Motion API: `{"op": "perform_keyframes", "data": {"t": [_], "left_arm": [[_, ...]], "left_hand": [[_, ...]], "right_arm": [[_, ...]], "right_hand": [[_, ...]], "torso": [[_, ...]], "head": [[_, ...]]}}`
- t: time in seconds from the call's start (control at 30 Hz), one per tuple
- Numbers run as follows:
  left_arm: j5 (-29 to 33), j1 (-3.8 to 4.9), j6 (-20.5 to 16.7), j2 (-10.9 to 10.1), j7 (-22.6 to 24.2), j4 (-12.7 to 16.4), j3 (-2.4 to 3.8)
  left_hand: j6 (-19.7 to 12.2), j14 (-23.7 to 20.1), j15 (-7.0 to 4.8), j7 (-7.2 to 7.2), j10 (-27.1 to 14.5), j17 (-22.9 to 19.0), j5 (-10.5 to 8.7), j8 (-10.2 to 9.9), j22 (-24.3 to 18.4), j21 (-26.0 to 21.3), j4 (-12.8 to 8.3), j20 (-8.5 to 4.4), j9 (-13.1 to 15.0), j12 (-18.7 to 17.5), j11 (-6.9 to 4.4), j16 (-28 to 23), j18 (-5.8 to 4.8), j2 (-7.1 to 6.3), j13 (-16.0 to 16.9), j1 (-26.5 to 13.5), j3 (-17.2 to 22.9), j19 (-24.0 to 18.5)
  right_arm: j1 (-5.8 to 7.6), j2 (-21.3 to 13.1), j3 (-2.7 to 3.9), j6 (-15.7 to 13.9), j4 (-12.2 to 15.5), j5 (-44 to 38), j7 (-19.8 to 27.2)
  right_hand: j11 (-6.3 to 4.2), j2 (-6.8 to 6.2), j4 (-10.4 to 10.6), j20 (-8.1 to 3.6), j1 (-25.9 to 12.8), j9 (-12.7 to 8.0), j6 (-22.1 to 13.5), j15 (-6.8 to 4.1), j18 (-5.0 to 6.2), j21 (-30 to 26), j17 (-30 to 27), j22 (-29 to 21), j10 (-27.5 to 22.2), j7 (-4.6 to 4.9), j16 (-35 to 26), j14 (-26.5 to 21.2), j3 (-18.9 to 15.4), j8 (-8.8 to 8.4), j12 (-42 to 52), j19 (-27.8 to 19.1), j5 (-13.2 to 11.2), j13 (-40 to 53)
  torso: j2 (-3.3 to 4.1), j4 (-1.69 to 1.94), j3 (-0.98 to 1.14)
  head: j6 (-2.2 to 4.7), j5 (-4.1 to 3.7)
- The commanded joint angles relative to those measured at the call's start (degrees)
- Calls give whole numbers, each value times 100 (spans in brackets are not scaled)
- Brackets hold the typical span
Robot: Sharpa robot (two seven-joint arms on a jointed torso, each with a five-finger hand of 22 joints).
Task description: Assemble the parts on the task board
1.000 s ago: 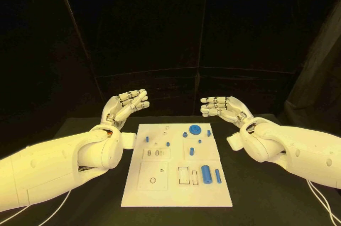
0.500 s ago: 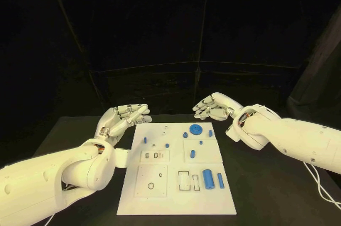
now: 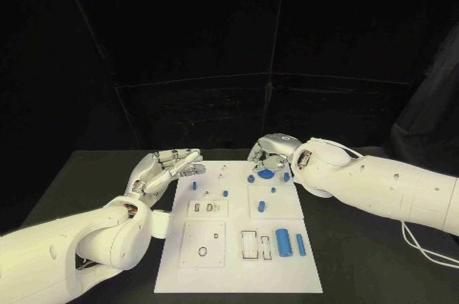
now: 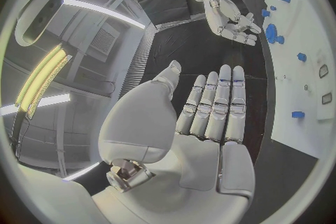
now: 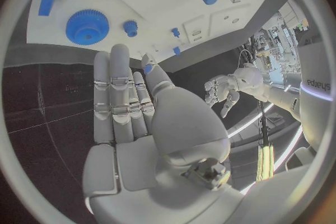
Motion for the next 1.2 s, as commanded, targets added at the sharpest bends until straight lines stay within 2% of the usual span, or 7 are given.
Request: {"op": "perform_keyframes", "data": {"t": [0.03, 0.17, 0.37, 0.53, 0.93, 1.07, 1.2], "left_arm": [[-96, 7, 138, 2, -7, 25, 5], [-98, 7, 146, -2, -17, 34, 5], [-98, 8, 150, -14, -45, 57, 5], [-98, 9, 144, -23, -70, 57, 5], [-98, 12, 100, -28, -151, 39, 6], [-98, 13, 97, -31, -160, 38, 6], [-98, 13, 101, -30, -168, 32, 6]], "left_hand": [[20, -29, 30, 60, 7, -9, 22, -30, -7, -28, -6, 33, -10, -38, 52, -37, 20, -8, -3, -60, -41, -17], [21, -33, 33, 62, 7, -12, 22, -37, -15, -38, -8, 36, -10, -47, 54, -49, 20, 2, -3, -63, -44, -19], [16, -42, 39, 73, -2, -19, 23, -57, -31, -59, -15, 42, -12, -71, 63, -74, 20, 22, -4, -63, -48, -23], [12, -43, 42, 80, -8, -21, 22, -66, -37, -67, -18, 45, -13, -82, 68, -82, 20, 30, -5, -63, -50, -24], [7, -41, 47, 94, -17, -24, 22, -86, -50, -83, -27, 50, -13, -105, 78, -100, 21, 60, -5, -59, -48, -21], [7, -37, 49, 97, -19, -25, 23, -92, -55, -88, -31, 52, -13, -112, 80, -105, 22, 74, -4, -54, -45, -18], [7, -35, 49, 98, -19, -26, 23, -96, -58, -91, -35, 53, -13, -116, 81, -108, 22, 81, -4, -50, -43, -16]], "right_arm": [[23, 54, 7, 405, -38, -671, -339], [30, 149, 7, 600, -130, -740, -342], [32, 181, 7, 891, -123, -763, -334], [32, 211, 6, 976, -127, -768, -325], [31, 302, 5, 992, -219, -781, -370], [31, 344, 4, 1002, -267, -782, -348], [31, 368, 4, 1027, -297, -782, -327]], "right_hand": [[-9, 3, 16, 13, -81, -3, -57, -20, -32, 400, 184, 482, -57, 6, 298, 166, 43, -30, -14, 127, -31, 4], [-2, -11, 16, 30, -95, -3, -97, -10, -95, 852, 417, 1011, -93, 4, 683, 69, 78, -29, -13, 211, -37, 4], [0, -61, 43, 44, -164, -6, -162, -4, -134, 1099, 539, 1317, -147, -1, 910, 38, 60, -35, -16, 287, -56, 4], [-2, -59, 63, 48, -201, -2, -169, -8, -161, 1248, 764, 1512, -142, -6, 1155, 36, 56, -28, -6, 358, -65, 9], [-1, 85, 38, 55, -199, 2, -104, -9, -282, 1787, 1583, 2291, -8, 10, 1983, 66, 186, -19, -3, 714, -73, 7], [-10, 192, 19, 53, -169, 3, -71, -16, -311, 1922, 1784, 2484, 41, 2, 2198, 66, 299, -17, -5, 796, -159, 3], [-23, 285, 7, 48, -141, 5, -18, -23, -341, 2054, 1995, 2679, 109, -5, 2414, 66, 437, -10, -2, 879, -259, 3]], "torso": [[78, 30, -18], [106, 38, -27], [133, 50, -25], [149, 45, -26], [201, 58, -24], [204, 65, -19], [207, 66, -27]], "head": [[11, -29], [11, -53], [-8, -51], [-19, -68], [-52, -71], [-69, -72], [-75, -74]]}}
